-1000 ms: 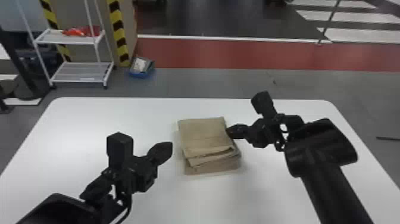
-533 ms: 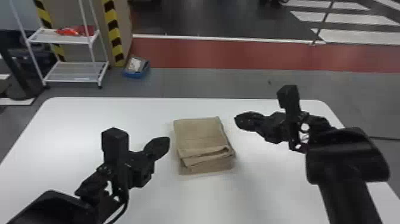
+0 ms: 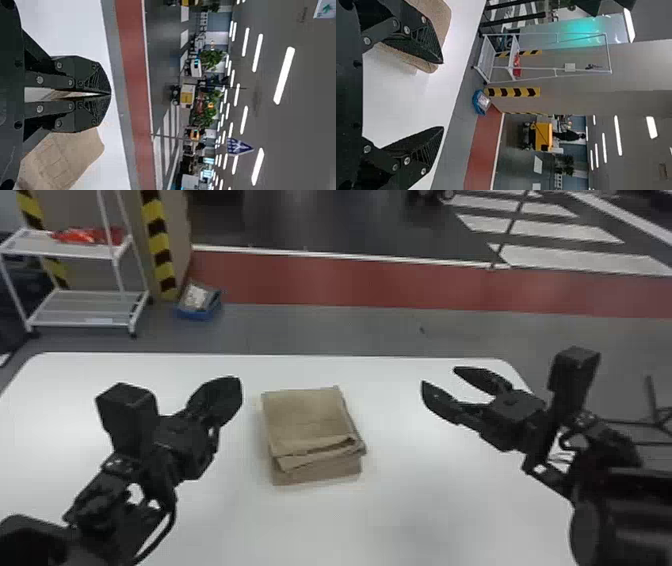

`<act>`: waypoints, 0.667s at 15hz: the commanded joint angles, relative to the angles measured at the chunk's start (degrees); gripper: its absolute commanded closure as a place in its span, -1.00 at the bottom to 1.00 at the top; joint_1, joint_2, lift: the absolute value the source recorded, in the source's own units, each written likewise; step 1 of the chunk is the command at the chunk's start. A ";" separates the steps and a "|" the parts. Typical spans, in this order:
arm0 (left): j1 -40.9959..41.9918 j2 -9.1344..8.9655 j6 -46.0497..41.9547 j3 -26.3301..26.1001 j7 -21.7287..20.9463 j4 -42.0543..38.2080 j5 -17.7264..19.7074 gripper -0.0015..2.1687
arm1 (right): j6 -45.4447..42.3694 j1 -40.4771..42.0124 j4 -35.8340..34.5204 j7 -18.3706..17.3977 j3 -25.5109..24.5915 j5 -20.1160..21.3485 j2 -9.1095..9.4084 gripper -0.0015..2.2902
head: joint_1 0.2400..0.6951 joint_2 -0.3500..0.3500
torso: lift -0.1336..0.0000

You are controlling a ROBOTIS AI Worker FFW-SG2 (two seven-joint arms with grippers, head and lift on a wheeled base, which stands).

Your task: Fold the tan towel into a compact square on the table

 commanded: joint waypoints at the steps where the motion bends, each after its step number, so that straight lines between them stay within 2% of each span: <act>1: 2.52 0.11 -4.98 0.86 2.23 -2.57 -1.41 -0.98 | -0.28 8.23 -7.95 -4.51 0.43 -3.65 0.84 -0.94 | 1.00 -0.49 | -0.63; 3: 4.90 0.11 -8.49 1.74 5.57 -4.85 -3.87 -0.98 | -5.56 14.12 -11.37 -9.69 0.96 -6.37 2.77 -0.94 | 1.00 -0.47 | -0.63; 4: 5.78 -0.15 -9.72 2.71 5.65 -5.03 -4.13 -0.98 | -9.25 16.67 -12.08 -12.15 1.75 -6.64 3.91 -0.94 | 1.00 -0.45 | -0.63; 7: 7.80 -0.59 -11.31 4.99 7.15 -4.32 -4.48 -0.97 | -19.27 22.65 -12.17 -16.90 2.72 -7.51 5.90 -0.94 | 1.00 -0.35 | -0.63; 10: 9.73 -1.56 -13.59 6.93 7.50 -2.57 -5.98 -0.97 | -28.93 28.01 -11.29 -22.61 3.42 -9.89 5.90 -0.94 | 1.00 -0.30 | -0.63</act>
